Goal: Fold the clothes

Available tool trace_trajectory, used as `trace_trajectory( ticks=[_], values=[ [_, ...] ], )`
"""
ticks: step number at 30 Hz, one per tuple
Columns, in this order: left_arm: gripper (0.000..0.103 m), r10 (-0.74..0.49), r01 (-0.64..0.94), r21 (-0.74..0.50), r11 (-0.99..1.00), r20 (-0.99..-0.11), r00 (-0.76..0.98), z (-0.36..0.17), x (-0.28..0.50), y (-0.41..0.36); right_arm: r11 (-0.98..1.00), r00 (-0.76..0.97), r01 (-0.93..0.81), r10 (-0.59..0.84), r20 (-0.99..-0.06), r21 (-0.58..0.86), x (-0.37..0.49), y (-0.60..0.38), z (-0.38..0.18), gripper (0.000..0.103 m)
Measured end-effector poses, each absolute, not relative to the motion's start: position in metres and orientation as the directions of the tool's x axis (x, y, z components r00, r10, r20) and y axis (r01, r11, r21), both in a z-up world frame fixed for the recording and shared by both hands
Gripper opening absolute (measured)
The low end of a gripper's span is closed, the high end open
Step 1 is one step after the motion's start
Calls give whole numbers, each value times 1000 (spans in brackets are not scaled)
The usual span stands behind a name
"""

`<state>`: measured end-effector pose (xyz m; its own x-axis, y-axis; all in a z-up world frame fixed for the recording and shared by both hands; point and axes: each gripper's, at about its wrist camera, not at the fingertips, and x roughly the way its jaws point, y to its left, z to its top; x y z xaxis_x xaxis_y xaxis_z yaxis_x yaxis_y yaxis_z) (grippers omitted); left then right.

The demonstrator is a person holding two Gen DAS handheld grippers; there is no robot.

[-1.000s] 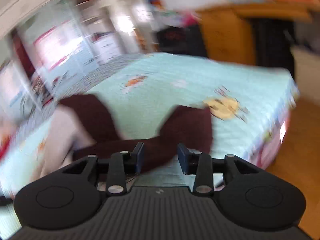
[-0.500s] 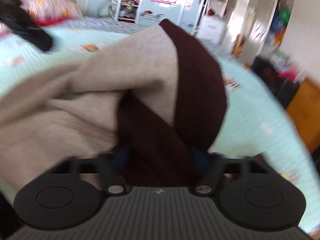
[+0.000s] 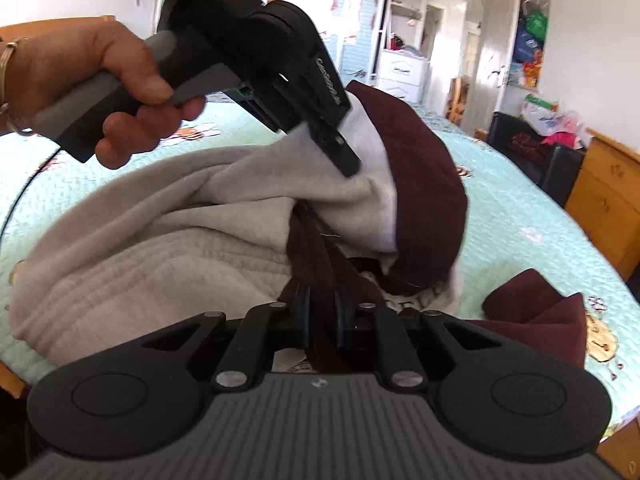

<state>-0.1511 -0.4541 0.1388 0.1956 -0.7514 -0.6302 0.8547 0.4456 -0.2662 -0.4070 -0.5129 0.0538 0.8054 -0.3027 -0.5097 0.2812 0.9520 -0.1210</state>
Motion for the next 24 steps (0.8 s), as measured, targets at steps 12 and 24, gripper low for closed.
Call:
trace_trajectory(
  ticks=[12, 24],
  values=[
    [4, -472, 402, -279, 872, -258, 843, 286, -124, -213, 893, 887, 440, -449, -109, -96, -380, -535, 178, 6],
    [11, -346, 167, -309, 936, -733, 585, 121, -165, -55, 926, 795, 356, -228, -562, 128, -351, -520, 105, 6]
  ],
)
